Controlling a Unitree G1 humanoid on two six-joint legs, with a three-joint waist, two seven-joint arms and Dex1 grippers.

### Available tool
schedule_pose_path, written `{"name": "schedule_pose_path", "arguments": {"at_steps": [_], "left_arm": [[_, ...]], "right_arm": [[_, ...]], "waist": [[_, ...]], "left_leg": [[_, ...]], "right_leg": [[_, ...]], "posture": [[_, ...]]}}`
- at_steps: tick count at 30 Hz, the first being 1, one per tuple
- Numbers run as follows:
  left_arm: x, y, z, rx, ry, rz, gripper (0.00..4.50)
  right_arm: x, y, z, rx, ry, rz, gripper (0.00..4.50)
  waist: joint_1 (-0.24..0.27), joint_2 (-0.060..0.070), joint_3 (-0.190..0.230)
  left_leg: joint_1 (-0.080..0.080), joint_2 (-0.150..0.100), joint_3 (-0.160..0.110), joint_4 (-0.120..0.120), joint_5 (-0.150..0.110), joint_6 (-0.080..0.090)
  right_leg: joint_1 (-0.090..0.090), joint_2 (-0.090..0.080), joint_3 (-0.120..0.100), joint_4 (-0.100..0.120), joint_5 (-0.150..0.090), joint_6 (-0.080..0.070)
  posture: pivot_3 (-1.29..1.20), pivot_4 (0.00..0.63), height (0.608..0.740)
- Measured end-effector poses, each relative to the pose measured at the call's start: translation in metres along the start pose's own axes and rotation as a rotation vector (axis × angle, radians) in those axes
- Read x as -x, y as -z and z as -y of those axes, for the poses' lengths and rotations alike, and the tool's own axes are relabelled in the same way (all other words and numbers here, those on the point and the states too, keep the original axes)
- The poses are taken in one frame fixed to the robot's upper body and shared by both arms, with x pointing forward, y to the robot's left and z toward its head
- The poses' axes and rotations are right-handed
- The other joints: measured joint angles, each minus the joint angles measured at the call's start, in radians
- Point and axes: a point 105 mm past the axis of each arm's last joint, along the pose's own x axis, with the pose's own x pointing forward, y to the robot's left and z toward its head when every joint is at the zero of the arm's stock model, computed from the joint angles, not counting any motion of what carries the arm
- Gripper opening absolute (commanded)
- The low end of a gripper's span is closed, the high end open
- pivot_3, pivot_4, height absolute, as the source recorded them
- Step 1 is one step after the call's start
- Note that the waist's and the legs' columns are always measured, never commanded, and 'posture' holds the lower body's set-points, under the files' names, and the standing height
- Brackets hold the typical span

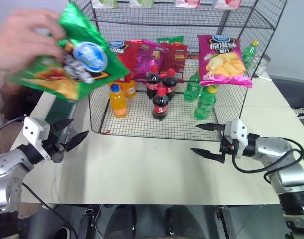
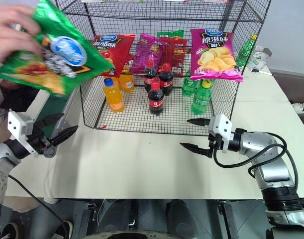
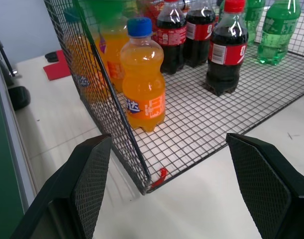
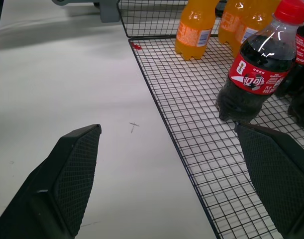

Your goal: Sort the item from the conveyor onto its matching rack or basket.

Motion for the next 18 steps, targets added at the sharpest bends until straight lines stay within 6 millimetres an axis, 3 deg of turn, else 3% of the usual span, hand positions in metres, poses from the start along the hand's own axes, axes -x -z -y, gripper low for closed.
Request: {"name": "schedule_pose_path", "arguments": {"at_steps": [18], "left_arm": [[0.0014, 0.0045, 0.0008, 0.004, 0.006, -0.015, 3.9]], "right_arm": [[-0.0013, 0.0013, -0.0001, 0.004, 0.004, -0.008, 4.48]], "waist": [[0.0, 0.0, 0.0]], "left_leg": [[0.0, 0.0, 0.0, 0.0, 0.0, 0.0]], "right_leg": [[0.0, 0.0, 0.0, 0.0, 0.0, 0.0]], "posture": [[0.0, 0.15, 0.739]]}}
